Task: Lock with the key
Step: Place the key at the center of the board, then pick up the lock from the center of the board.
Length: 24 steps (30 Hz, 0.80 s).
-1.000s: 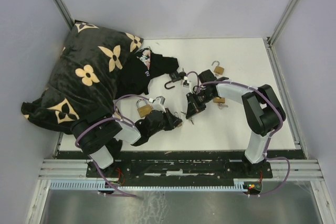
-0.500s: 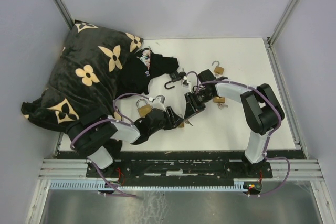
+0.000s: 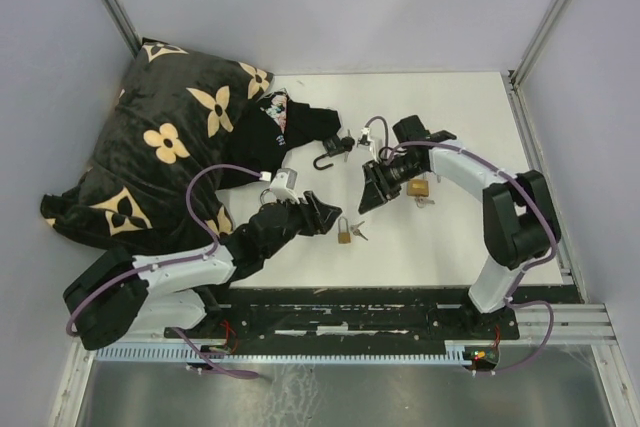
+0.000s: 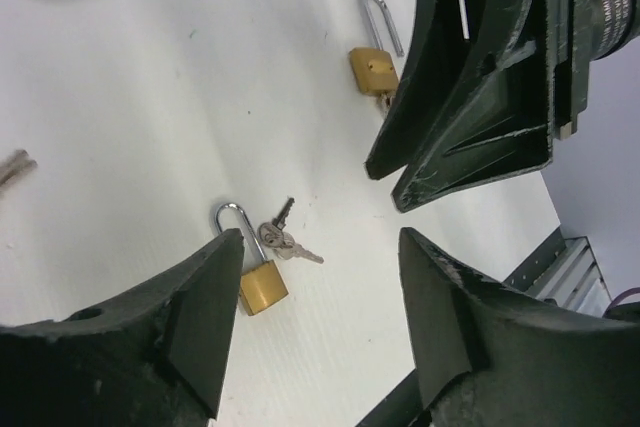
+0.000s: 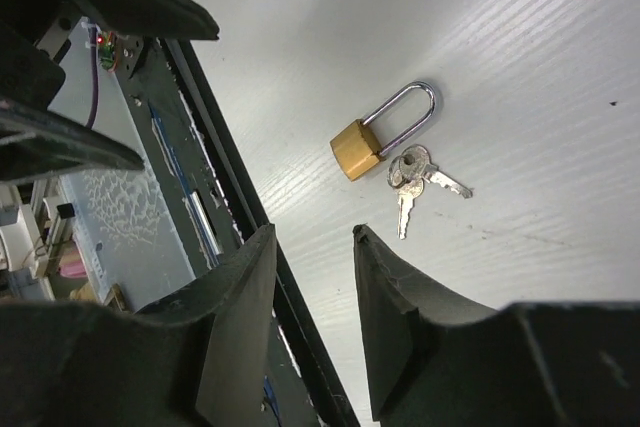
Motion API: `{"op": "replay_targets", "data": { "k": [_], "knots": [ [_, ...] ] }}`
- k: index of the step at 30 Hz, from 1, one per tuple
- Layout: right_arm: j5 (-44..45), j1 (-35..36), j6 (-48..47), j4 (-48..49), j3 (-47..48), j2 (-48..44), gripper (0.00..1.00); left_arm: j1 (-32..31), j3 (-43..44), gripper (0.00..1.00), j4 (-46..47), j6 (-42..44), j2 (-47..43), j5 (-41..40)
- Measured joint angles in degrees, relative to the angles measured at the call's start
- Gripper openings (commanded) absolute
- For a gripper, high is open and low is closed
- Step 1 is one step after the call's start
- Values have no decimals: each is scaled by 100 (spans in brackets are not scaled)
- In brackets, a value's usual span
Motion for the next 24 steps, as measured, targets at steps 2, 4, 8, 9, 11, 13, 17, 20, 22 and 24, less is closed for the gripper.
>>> {"op": "replay_targets", "data": {
  "k": [2, 4, 8, 9, 11, 13, 17, 20, 22, 24],
  "knots": [
    [-52, -109, -157, -114, 0, -227, 45, 0, -94, 90, 4, 166, -297, -79],
    [-79, -219, -323, -210, 2, -474, 45, 0, -238, 97, 39, 273, -549, -111],
    [-28, -431, -601, -376, 7, -984, 46, 2, -542, 98, 177, 402, -922, -92],
    [42, -490, -673, -396, 7, -1152, 47, 7, -577, 98, 203, 422, -966, -55],
    [181, -608, -752, -396, 0, -1495, 50, 7, -586, 97, 234, 435, -984, 7],
    [291, -772, -787, -313, -55, -1858, 50, 11, -586, 97, 260, 435, -984, 116],
    [372, -1340, -726, -111, -214, -2271, 50, 13, -586, 97, 282, 428, -1003, 280],
    [448, -1797, -601, 26, -282, -2229, 51, 13, -597, 97, 295, 415, -1141, 376],
    [538, -2081, -487, 111, -343, -2173, 51, 17, -634, 97, 330, 385, -1274, 424],
    [706, -2277, -385, 205, -409, -2138, 50, 17, -706, 97, 354, 343, -1447, 457]
  ]
}}
